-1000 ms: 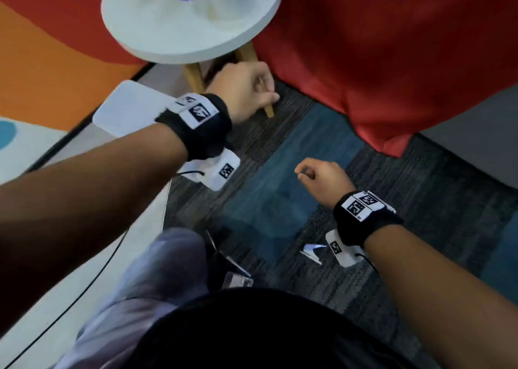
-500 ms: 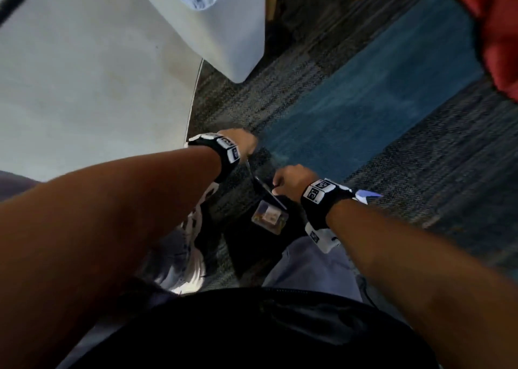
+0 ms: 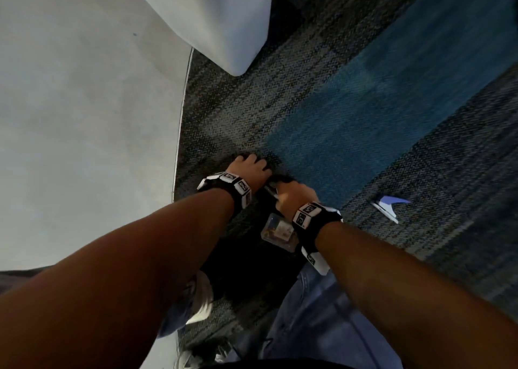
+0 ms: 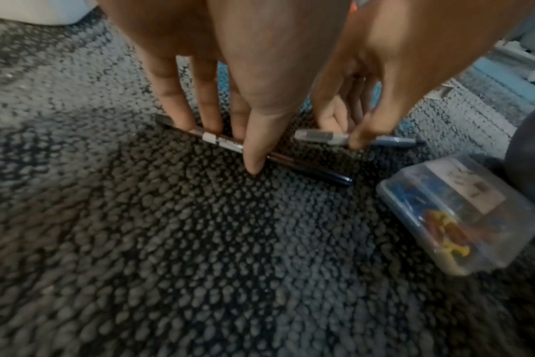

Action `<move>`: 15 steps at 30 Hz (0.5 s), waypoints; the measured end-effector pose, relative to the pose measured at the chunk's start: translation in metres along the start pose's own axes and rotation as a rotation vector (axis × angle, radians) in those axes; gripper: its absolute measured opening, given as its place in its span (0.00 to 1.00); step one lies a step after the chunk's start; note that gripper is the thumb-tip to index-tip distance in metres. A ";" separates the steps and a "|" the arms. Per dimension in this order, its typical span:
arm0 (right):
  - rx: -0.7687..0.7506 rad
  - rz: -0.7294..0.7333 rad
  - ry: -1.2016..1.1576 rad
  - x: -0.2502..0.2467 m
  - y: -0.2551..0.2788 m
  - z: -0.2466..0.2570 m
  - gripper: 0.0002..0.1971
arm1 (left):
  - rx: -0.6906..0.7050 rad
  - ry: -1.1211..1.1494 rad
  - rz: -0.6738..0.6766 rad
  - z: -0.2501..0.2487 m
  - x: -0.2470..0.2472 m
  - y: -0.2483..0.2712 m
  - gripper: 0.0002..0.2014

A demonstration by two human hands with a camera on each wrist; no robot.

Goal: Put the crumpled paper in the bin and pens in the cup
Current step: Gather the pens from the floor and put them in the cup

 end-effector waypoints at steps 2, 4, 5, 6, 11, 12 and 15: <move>-0.027 -0.027 -0.014 -0.012 0.002 -0.012 0.13 | 0.004 -0.025 0.010 0.001 0.001 -0.003 0.24; -0.038 -0.024 -0.028 -0.024 0.005 -0.025 0.16 | 0.013 -0.065 0.021 0.003 -0.001 -0.003 0.24; -0.036 -0.032 -0.048 -0.031 0.006 -0.031 0.18 | 0.012 -0.066 0.032 0.004 -0.005 -0.001 0.23; -0.027 -0.051 -0.076 -0.038 0.008 -0.037 0.20 | 0.002 -0.044 0.042 0.005 -0.007 0.001 0.21; 0.000 -0.163 -0.306 -0.078 0.025 -0.048 0.36 | -0.034 0.348 -0.012 0.007 -0.044 0.022 0.19; -0.014 -0.197 -0.337 -0.092 0.031 -0.048 0.37 | -0.024 0.421 -0.044 0.007 -0.060 0.028 0.21; -0.068 -0.317 -0.393 -0.138 0.049 -0.046 0.34 | 0.015 0.554 -0.125 -0.001 -0.114 0.049 0.31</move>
Point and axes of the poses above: each hand's wrist, its own y-axis away from the middle knuckle, its own x-axis out of the palm, z = x × y, the point moved 2 cm from there along -y, towards the middle knuckle, and after that the axes turned 5 degrees about z, right-handed, at the moved point
